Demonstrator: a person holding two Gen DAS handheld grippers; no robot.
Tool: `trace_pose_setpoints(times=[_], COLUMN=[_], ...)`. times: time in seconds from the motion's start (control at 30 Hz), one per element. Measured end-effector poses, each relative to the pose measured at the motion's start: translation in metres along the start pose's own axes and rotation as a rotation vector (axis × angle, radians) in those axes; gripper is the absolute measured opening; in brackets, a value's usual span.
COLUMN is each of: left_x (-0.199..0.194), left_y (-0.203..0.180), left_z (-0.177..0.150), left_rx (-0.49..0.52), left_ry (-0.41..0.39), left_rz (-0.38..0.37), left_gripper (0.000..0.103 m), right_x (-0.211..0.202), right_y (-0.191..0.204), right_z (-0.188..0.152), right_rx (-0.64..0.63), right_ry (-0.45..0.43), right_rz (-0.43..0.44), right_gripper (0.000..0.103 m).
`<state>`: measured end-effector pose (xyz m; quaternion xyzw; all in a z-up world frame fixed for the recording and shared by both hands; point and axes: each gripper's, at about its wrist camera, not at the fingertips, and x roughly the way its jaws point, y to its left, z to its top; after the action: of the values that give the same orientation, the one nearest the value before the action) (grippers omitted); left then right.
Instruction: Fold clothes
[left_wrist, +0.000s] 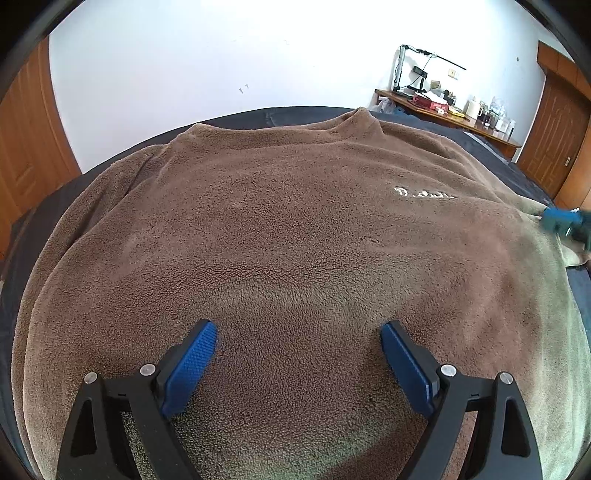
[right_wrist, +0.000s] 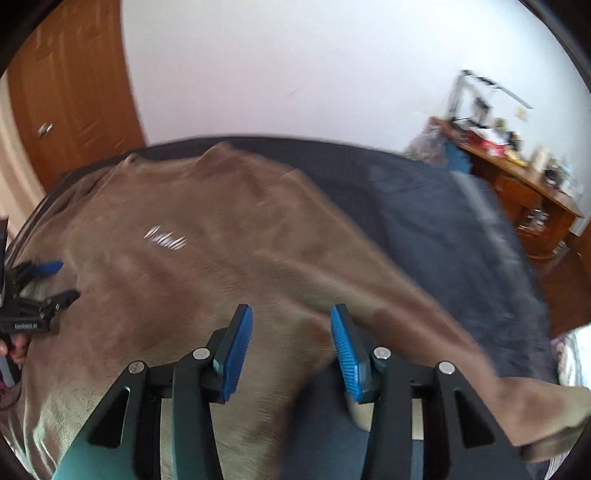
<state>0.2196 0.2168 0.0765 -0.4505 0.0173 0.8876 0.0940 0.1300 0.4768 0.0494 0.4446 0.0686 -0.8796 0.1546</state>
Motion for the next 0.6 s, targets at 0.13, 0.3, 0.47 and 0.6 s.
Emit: trace_pose_setpoints(times=[0.13,0.3,0.47,0.6], left_x=[0.000,0.000,-0.001,-0.001], left_y=[0.000,0.001,0.003,0.004], left_z=[0.000,0.000,0.000,0.000], left_rx=[0.001,0.003,0.004,0.005], left_ry=[-0.001,0.000,0.000,0.001], left_rz=[-0.003,-0.006,-0.007,-0.007], left_gripper=[0.092,0.092,0.092,0.092], right_x=[0.024,0.035,0.034,0.022], right_y=[0.005,-0.018,-0.007,-0.007], right_z=[-0.015,-0.023,-0.016,-0.003], right_rx=[-0.042,-0.030,-0.065,-0.028], right_ry=[0.051,0.060,0.085,0.096], right_rz=[0.019,0.047,-0.003,0.019], right_gripper=[0.048,0.046,0.049,0.052])
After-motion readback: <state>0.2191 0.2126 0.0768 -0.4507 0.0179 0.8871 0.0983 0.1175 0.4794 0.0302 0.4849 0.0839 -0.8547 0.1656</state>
